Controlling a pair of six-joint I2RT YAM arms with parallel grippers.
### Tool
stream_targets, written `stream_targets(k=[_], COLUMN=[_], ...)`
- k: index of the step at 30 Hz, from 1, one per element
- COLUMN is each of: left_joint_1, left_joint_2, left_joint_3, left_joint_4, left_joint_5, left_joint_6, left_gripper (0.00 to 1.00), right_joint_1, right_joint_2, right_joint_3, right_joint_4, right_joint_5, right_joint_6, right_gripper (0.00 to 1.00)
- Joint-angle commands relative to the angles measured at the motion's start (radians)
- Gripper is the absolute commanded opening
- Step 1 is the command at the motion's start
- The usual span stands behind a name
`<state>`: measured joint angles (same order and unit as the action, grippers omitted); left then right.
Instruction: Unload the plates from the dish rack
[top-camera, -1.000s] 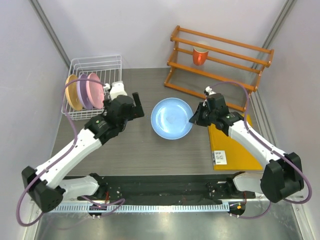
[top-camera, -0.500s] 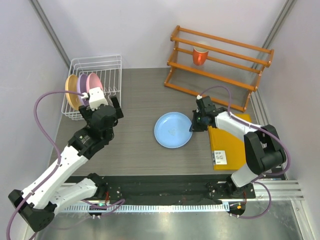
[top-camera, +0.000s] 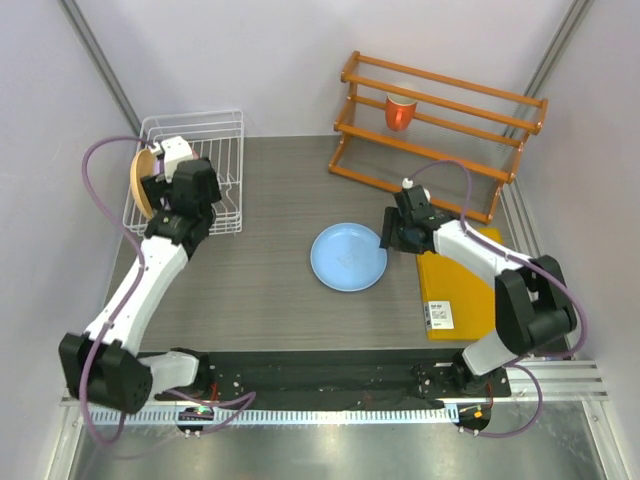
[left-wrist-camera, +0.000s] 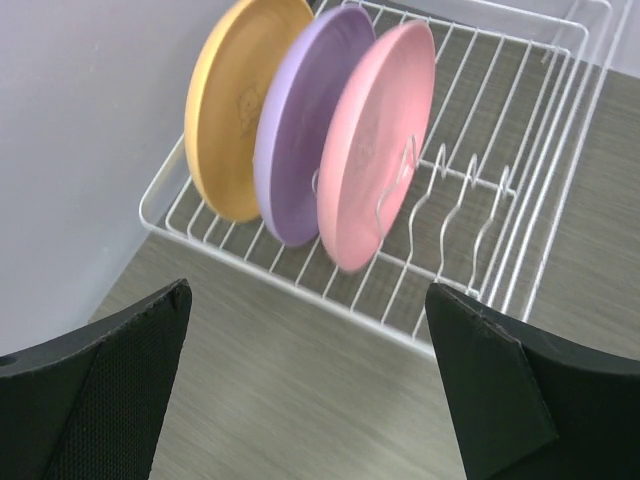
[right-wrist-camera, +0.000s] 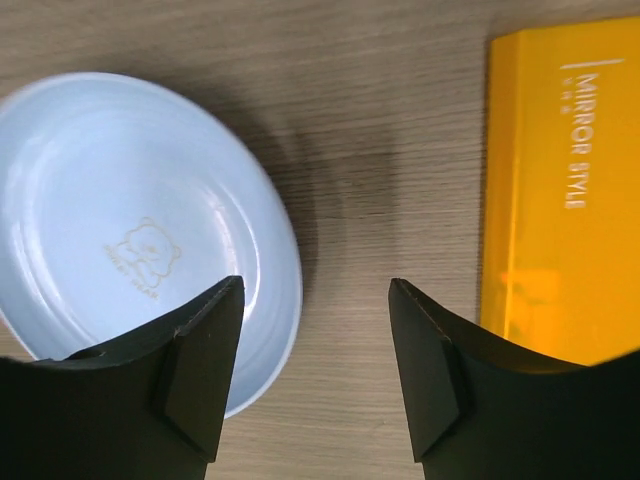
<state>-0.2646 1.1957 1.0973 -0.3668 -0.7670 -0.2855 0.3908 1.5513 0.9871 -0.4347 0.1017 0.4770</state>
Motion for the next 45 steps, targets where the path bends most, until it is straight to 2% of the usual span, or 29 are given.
stream_targets(k=[1, 4, 9, 16, 22, 23, 25, 26, 30, 36, 39, 45], left_joint_1=[0.103, 0.163, 0.215, 0.223, 0.223, 0.222, 0.222, 0.222, 0.222, 0.177, 0.118, 0.044], left_joint_2=[0.136, 0.228, 0.358, 0.498, 0.557, 0.576, 0.591, 0.599, 0.579, 0.529, 0.516, 0.533], left_joint_3=[0.124, 0.167, 0.237, 0.314, 0.363, 0.372, 0.400, 0.406, 0.403, 0.406, 0.415, 0.449], left_joint_4=[0.081, 0.092, 0.097, 0.106, 0.085, 0.078, 0.049, 0.042, 0.035, 0.046, 0.094, 0.201], left_joint_5=[0.098, 0.176, 0.227, 0.244, 0.209, 0.192, 0.173, 0.169, 0.140, 0.016, -0.142, -0.363], left_joint_6=[0.075, 0.075, 0.082, 0.094, 0.095, 0.094, 0.092, 0.091, 0.082, 0.134, 0.215, 0.452], left_gripper=[0.99, 0.99, 0.99, 0.91, 0.60, 0.47, 0.34, 0.22, 0.01, 0.00, 0.00, 0.00], right_joint_1=[0.003, 0.003, 0.003, 0.002, 0.002, 0.002, 0.002, 0.002, 0.002, 0.002, 0.002, 0.002], right_joint_2=[-0.152, -0.207, -0.256, -0.234, -0.192, -0.191, -0.194, -0.200, -0.217, -0.227, -0.246, -0.280], right_joint_3=[0.002, -0.002, 0.001, -0.007, -0.022, -0.025, -0.030, -0.031, -0.038, -0.041, -0.044, -0.039], right_joint_4=[-0.022, -0.053, -0.087, -0.091, -0.090, -0.090, -0.090, -0.090, -0.091, -0.093, -0.099, -0.124], right_joint_5=[0.073, 0.085, 0.099, 0.116, 0.110, 0.110, 0.112, 0.116, 0.124, 0.122, 0.121, 0.125], right_joint_6=[-0.012, -0.026, -0.040, -0.048, -0.046, -0.046, -0.048, -0.048, -0.052, -0.051, -0.048, -0.046], right_gripper=[0.66, 0.67, 0.69, 0.70, 0.70, 0.70, 0.69, 0.70, 0.69, 0.69, 0.70, 0.70])
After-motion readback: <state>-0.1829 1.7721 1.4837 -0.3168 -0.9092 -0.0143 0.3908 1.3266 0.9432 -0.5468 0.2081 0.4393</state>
